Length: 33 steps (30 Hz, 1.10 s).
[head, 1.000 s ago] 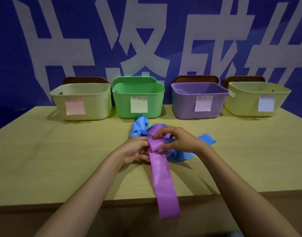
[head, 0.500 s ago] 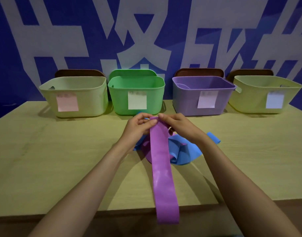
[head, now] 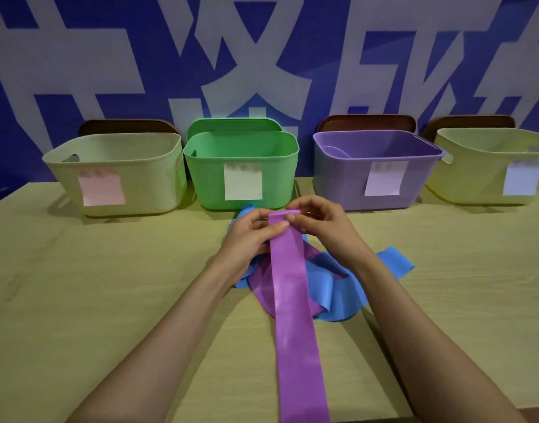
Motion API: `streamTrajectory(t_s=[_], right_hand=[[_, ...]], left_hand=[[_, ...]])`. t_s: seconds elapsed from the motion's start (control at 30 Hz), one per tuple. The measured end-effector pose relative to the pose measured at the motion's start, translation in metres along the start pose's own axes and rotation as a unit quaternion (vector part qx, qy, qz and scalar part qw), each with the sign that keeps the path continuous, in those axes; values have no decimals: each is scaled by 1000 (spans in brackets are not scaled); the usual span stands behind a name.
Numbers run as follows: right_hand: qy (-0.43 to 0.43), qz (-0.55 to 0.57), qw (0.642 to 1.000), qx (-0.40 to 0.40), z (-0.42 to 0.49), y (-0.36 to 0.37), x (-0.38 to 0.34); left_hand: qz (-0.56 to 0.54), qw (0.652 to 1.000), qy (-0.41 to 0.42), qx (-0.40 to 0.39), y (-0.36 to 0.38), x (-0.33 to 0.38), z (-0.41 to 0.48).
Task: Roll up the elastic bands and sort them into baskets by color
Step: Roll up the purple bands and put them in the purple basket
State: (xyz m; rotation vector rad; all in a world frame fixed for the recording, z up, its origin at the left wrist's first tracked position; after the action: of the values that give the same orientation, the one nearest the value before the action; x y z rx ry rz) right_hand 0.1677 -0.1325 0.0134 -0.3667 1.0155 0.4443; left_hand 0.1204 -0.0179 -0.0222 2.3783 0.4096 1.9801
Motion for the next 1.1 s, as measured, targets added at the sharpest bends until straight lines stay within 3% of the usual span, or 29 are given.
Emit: streamTrajectory(t_s=[0.27, 0.47, 0.67, 1.1], right_hand=[[-31, -23, 999, 12, -5, 0, -9], [-67, -17, 997, 37, -3, -1, -17], [-53, -67, 996, -12, -3, 4, -11], [-15, -16, 1000, 13, -6, 0, -5]], left_hand=[[3, 998, 56, 23, -2, 4, -6], [2, 999, -12, -52, 16, -9, -7], [-46, 998, -4, -33, 10, -10, -6], [-1, 999, 49, 22, 2, -2, -10]])
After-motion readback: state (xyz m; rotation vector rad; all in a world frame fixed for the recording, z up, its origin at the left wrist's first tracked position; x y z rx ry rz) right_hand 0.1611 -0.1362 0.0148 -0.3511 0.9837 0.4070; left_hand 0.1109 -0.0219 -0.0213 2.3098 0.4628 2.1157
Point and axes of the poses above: each hand's wrist, its own z-axis towards the middle knuckle, its own y-axis out of the palm, x = y × z, the point moved 10 cm from there along z, towards the middle knuckle, and after that the axes turned 13 degrees about -y, right-handed, at the moved point
